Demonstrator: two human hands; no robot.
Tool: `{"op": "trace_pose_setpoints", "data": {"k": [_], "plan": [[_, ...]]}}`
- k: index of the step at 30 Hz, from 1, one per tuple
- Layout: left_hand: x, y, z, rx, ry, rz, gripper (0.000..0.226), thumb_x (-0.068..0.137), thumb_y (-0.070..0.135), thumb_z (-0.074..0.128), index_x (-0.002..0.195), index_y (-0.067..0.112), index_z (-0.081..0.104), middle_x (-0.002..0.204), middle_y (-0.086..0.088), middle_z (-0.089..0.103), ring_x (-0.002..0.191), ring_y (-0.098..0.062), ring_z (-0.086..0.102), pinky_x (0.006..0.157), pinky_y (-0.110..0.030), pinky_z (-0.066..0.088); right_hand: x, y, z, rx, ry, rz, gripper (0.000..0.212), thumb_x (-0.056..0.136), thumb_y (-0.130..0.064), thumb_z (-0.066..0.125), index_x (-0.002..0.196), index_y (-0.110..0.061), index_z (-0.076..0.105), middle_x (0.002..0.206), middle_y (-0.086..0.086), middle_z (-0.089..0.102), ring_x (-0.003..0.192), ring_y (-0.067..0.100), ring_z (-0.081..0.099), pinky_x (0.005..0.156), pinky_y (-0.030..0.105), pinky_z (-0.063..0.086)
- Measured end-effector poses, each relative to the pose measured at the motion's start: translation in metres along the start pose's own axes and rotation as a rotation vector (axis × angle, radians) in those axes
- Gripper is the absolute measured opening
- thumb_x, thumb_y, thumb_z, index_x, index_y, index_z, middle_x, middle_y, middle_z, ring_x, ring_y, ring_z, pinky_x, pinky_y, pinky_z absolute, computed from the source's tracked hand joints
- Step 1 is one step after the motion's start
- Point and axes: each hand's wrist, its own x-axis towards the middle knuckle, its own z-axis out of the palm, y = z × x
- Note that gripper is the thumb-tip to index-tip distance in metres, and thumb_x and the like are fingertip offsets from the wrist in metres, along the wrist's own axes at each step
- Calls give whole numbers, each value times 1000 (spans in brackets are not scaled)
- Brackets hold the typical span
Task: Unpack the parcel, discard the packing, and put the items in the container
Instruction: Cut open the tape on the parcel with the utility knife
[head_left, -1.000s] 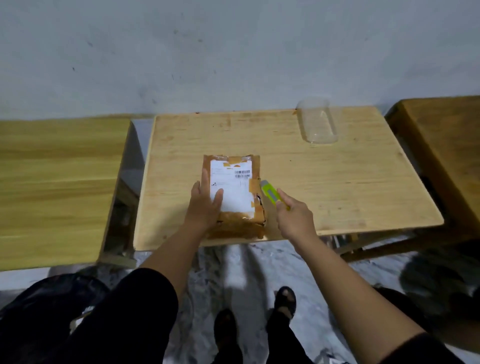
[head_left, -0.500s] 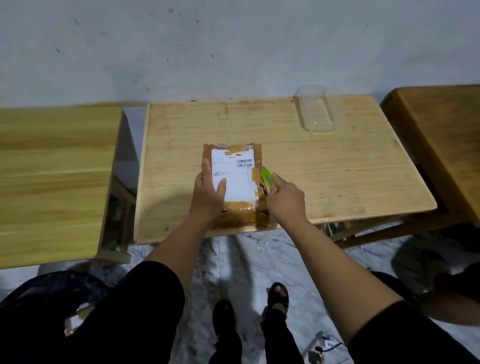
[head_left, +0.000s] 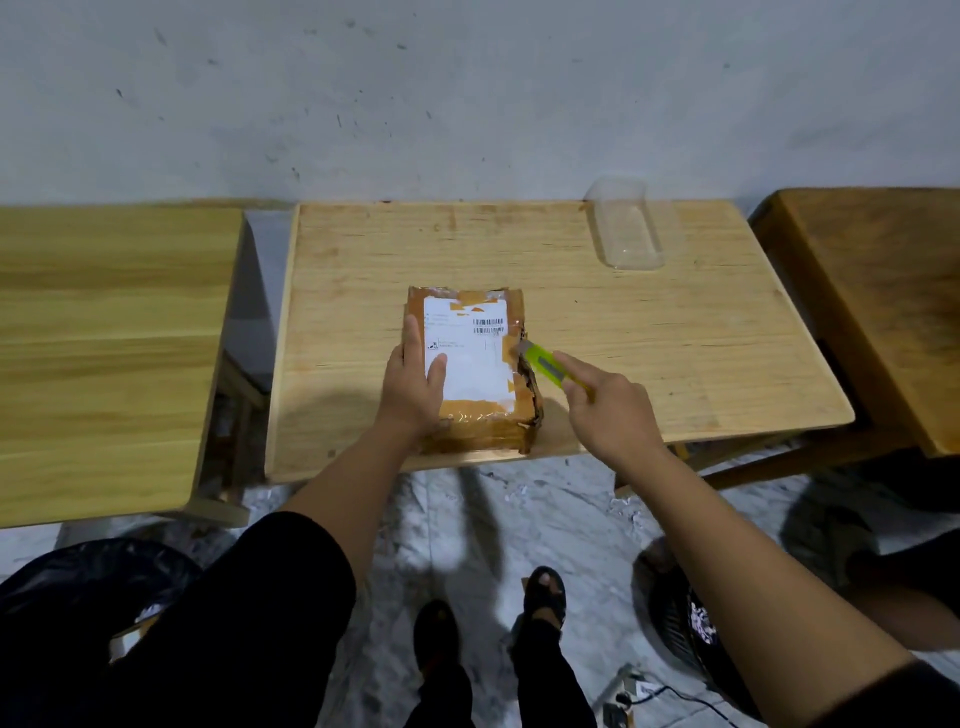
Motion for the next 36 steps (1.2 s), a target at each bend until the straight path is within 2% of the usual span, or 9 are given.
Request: {"op": "trace_pose_setpoints", "data": {"k": [3, 6, 8, 11, 16, 21, 25, 30, 36], "plan": [[-5, -3, -4, -21, 32, 39, 57, 98, 18, 39, 147, 9, 13, 142, -17, 40, 128, -28, 38, 99, -22, 26, 0, 5, -8, -63, -197, -304, 42, 94, -20, 48, 130, -41, 46, 131, -2, 59, 99, 27, 66, 78, 19, 45], [-9, -6, -5, -19, 37, 66, 55, 97, 15, 40, 146, 8, 16, 139, -17, 44, 125, -30, 42, 96, -22, 28, 9, 3, -8, -228, -425, -446, 41, 94, -21, 49, 130, -41, 46, 133, -2, 58, 117, 24, 59, 94, 36, 49], [-9, -8, -4, -9, 27, 63, 55, 97, 18, 39, 147, 10, 15, 140, -17, 43, 125, -30, 41, 98, -25, 29, 16, 0, -7, -298, -459, -461, 42, 93, -21, 50, 129, -42, 48, 131, -1, 61, 115, 25, 59, 92, 39, 49], [-8, -10, -3, -4, 17, 56, 58, 95, 26, 35, 147, 12, 13, 141, -16, 42, 125, -28, 41, 98, -25, 29, 22, -2, -5, -351, -462, -486, 41, 93, -22, 51, 127, -44, 49, 126, -2, 64, 110, 24, 60, 87, 34, 50], [-9, -9, -3, -2, 12, 42, 57, 97, 18, 37, 148, 13, 11, 140, -15, 42, 123, -26, 41, 94, -22, 29, 26, -1, 1, -326, -444, -553, 40, 93, -23, 50, 128, -43, 49, 130, -2, 61, 115, 22, 58, 85, 28, 46], [-8, -5, -3, 12, -2, 22, 58, 97, 17, 36, 148, 13, 9, 141, -16, 41, 125, -29, 40, 101, -33, 32, 29, 2, 2, -315, -411, -598, 41, 94, -22, 49, 129, -42, 48, 128, -3, 62, 114, 21, 57, 78, 20, 37], [-7, -2, -3, 49, -7, 11, 57, 97, 17, 35, 147, 11, 8, 141, -18, 40, 124, -29, 40, 97, -31, 32, 31, 2, -1, -348, -399, -636, 41, 95, -23, 46, 130, -44, 46, 127, -3, 62, 113, 22, 57, 75, 21, 36], [-7, -2, -2, 93, -10, 18, 57, 97, 18, 34, 147, 9, 7, 138, -19, 41, 121, -31, 42, 96, -37, 36, 29, -8, -1, -491, -369, -697, 42, 97, -22, 40, 131, -47, 42, 109, 2, 62, 95, 24, 58, 66, 25, 31], [-9, 1, -5, 126, -21, 10, 58, 98, 21, 34, 147, 9, 7, 141, -18, 40, 125, -30, 41, 98, -36, 35, 37, -5, -11, -549, -427, -624, 40, 96, -26, 40, 131, -47, 43, 106, -1, 64, 96, 23, 57, 67, 25, 31]]}}
